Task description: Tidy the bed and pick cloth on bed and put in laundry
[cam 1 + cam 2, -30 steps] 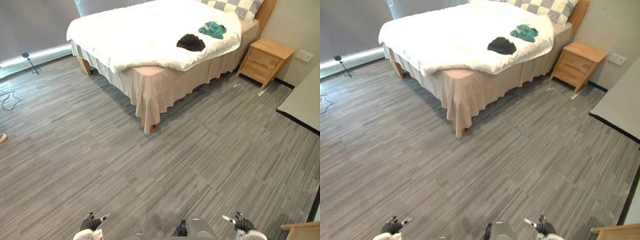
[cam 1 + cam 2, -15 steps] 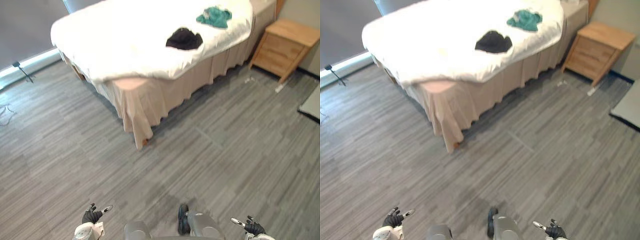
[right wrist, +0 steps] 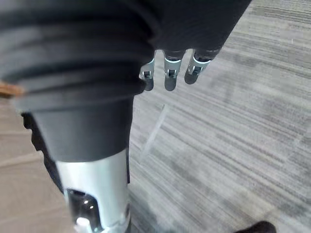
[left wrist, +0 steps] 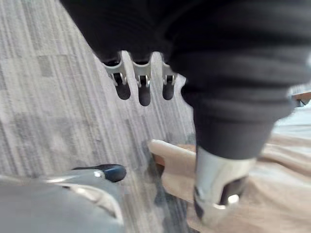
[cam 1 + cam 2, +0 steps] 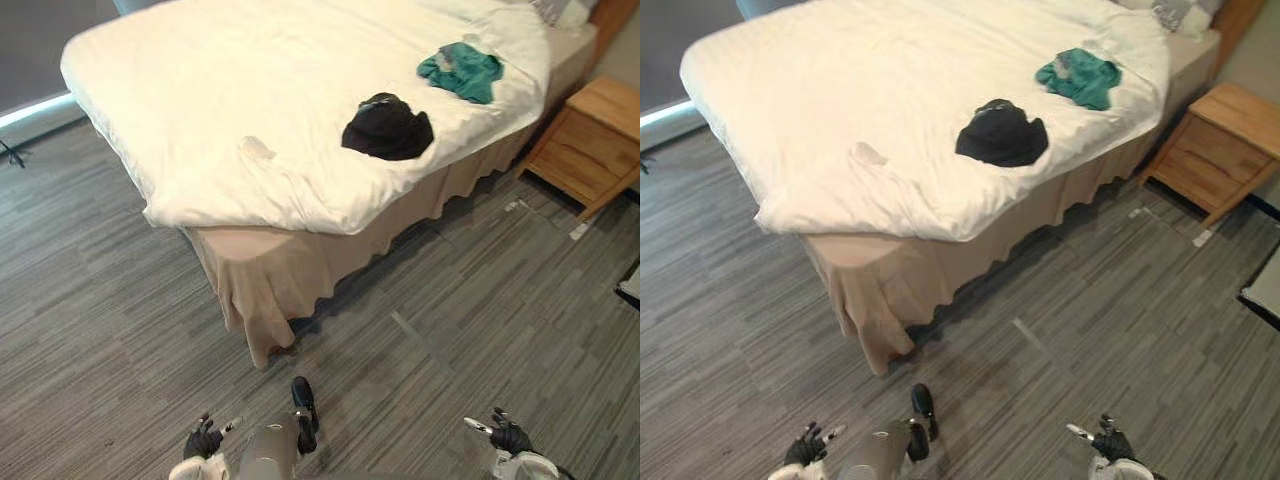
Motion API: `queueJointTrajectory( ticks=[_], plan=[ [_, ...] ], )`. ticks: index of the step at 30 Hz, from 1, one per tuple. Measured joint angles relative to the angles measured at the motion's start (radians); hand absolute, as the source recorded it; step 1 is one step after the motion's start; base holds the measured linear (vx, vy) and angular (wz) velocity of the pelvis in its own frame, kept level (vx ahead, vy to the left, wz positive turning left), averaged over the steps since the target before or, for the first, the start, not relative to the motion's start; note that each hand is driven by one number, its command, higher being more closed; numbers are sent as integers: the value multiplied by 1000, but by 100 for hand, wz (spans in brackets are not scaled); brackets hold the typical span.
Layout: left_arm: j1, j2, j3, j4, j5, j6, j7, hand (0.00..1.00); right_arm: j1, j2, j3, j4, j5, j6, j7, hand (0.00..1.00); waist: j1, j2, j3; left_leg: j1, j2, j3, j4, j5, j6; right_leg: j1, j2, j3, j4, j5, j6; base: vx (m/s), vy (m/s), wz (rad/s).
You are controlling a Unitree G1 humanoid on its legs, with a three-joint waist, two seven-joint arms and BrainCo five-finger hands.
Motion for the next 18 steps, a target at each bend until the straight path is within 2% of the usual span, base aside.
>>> queueJointTrajectory(
  ticks=[1, 2, 3, 4, 5, 6, 7, 8, 9, 10, 11, 12, 13, 14, 16, 17, 18],
  plan=[
    [-9, 16, 1, -6, -20, -14, -1, 0, 1, 7, 0, -3, 7, 1, -3, 0, -5, 19, 3, 52, 22, -63, -25, -21, -21, -62, 1, -24, -127, -2, -8, 481, -69, 117],
    [-11, 22, 2, -10, -25, -16, -4, 0, 2, 8, 0, -3, 18, 3, -4, 0, -8, 19, 0, 61, 31, -91, -30, -27, -30, -84, 5, -18, -185, 3, -5, 567, -175, 149],
    [-19, 31, 4, -17, -30, -22, -9, 0, 4, 13, -2, -4, 50, 6, -11, 0, -15, 14, -3, 71, 47, -149, -31, -37, -46, -125, 11, 23, -308, 36, -3, 394, -169, 150],
    [-19, 42, 12, -25, -31, -25, -10, 0, 17, 23, -2, -3, 94, 9, -23, 0, -25, 3, -10, 70, 57, -211, -29, -48, -66, -155, 23, 117, -440, 98, -5, 491, -231, 156],
    [-19, 46, 14, -25, -31, -25, -10, 0, 23, 29, -3, -3, 114, 11, -28, 0, -29, -4, -13, 70, 63, -237, -26, -55, -77, -162, 26, 173, -494, 128, -3, 396, -263, 159],
    [-16, 48, 17, -24, -30, -26, -10, 0, 41, 40, -3, -3, 168, 19, -38, 0, -30, -18, -20, 72, 74, -285, -17, -71, -103, -167, 28, 275, -577, 200, 1, 512, -379, 121],
    [-14, 48, 19, -25, -30, -27, -10, 0, 47, 47, -3, -3, 191, 26, -42, 0, -30, -27, -24, 77, 77, -301, -10, -79, -117, -166, 28, 314, -603, 238, 4, 525, -405, 137],
    [0, 60, 22, -29, -28, -31, -10, 0, 67, 67, -3, -1, 243, 45, -49, 0, -30, -57, -35, 84, 81, -325, 2, -102, -153, -150, 29, 378, -672, 370, 0, 635, -583, 117],
    [25, 76, 38, -30, -28, -32, -10, 0, 66, 93, -8, 1, 292, 67, -56, 0, -26, -103, -52, 85, 86, -332, 28, -146, -206, -131, 21, 388, -673, 429, 28, 493, -498, 95],
    [34, 66, 51, -30, -28, -32, -9, 0, 57, 95, -12, 4, 308, 75, -59, 0, -20, -88, -50, 92, 111, -329, 42, -158, -221, -118, 38, 382, -677, 400, 27, 530, -563, 50],
    [45, 35, 77, -30, -28, -33, -9, 0, 34, 90, -13, 1, 331, 93, -62, 0, -10, -46, -40, 100, 169, -322, 54, -166, -235, -87, 84, 346, -699, 384, 4, 276, -305, 17],
    [50, 8, 90, -30, -28, -33, -10, 0, 26, 79, -13, 0, 338, 107, -62, 0, -12, -19, -39, 101, 198, -311, 52, -158, -249, -68, 105, 324, -715, 374, -11, 285, -333, 24],
    [50, -6, 92, -30, -28, -33, -9, 0, 26, 71, -16, 2, 340, 116, -62, 0, -13, -4, -39, 102, 210, -303, 50, -151, -261, -58, 112, 312, -721, 368, -20, 206, -275, 44],
    [50, -39, 92, -31, -27, -33, -8, 0, 27, 49, -55, 13, 340, 143, -66, 0, -17, 30, -42, 105, 228, -293, 40, -125, -289, -41, 129, 287, -727, 359, -33, 185, -252, 44],
    [54, -55, 93, -30, -19, -32, -1, 0, 28, 37, -109, 36, 362, 157, -74, 0, -30, 35, -38, 108, 225, -261, 41, -78, -293, -14, 120, 254, -728, 341, -49, 125, -199, 46],
    [57, -57, 93, -31, -13, -32, 4, 0, 33, 36, -131, 38, 366, 160, -77, 0, -34, 34, -39, 108, 224, -238, 42, -63, -285, -9, 113, 246, -728, 333, -54, 98, -198, 39],
    [62, -61, 101, -31, 14, -33, 28, 0, 45, 30, -172, 39, 368, 161, -77, 0, -38, 33, -39, 109, 210, -167, 43, -37, -267, -2, 98, 237, -727, 312, -57, 40, -150, 16]
  ],
)
